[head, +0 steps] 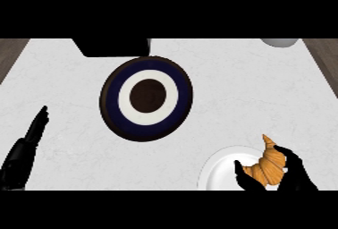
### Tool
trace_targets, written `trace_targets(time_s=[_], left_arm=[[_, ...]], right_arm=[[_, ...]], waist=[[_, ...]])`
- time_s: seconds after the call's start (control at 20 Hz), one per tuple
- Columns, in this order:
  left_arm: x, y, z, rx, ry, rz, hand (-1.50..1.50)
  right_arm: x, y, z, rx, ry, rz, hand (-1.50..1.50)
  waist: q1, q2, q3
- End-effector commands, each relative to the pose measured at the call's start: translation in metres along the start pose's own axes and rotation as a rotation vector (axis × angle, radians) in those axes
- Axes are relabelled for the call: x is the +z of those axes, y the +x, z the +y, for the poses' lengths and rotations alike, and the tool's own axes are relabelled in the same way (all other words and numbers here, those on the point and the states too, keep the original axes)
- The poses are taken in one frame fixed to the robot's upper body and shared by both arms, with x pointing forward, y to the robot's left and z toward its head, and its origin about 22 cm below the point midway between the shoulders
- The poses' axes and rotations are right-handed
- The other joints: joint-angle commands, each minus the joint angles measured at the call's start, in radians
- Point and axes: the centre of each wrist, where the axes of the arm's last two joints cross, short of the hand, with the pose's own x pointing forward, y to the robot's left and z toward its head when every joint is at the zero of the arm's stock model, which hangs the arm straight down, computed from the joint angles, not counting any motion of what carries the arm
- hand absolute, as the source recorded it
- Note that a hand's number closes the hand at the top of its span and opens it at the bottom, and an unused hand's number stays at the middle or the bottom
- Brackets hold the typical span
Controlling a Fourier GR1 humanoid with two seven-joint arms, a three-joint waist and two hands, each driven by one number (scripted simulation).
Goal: Pick the croissant from the plate and place it in the plate
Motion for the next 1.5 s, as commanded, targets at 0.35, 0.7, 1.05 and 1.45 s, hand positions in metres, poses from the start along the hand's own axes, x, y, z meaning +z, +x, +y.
trace_targets(time_s=[0.35, 0.7, 1.05, 1.45], left_arm=[[-0.010, -0.001, 0.014, -0.002, -0.005, -0.017, 0.00], [-0.007, 0.002, -0.001, -0.007, -0.023, -0.021, 0.00], [-0.014, 0.010, -0.016, -0.007, -0.041, -0.032, 0.00], [-0.023, 0.020, -0.015, 0.015, -0.053, -0.034, 0.00]], right_arm=[[0.049, 0.097, -0.078, -0.261, -0.122, -0.334, 1.50], [0.060, 0.159, -0.090, -0.266, -0.089, -0.423, 1.50], [0.025, 0.231, -0.059, -0.317, -0.030, -0.376, 1.50], [-0.017, 0.276, -0.014, -0.261, 0.125, -0.324, 1.50]], waist=[[0.016, 0.005, 0.001], [0.026, 0.007, 0.002], [0.045, 0.012, 0.002], [0.060, 0.015, 0.003]])
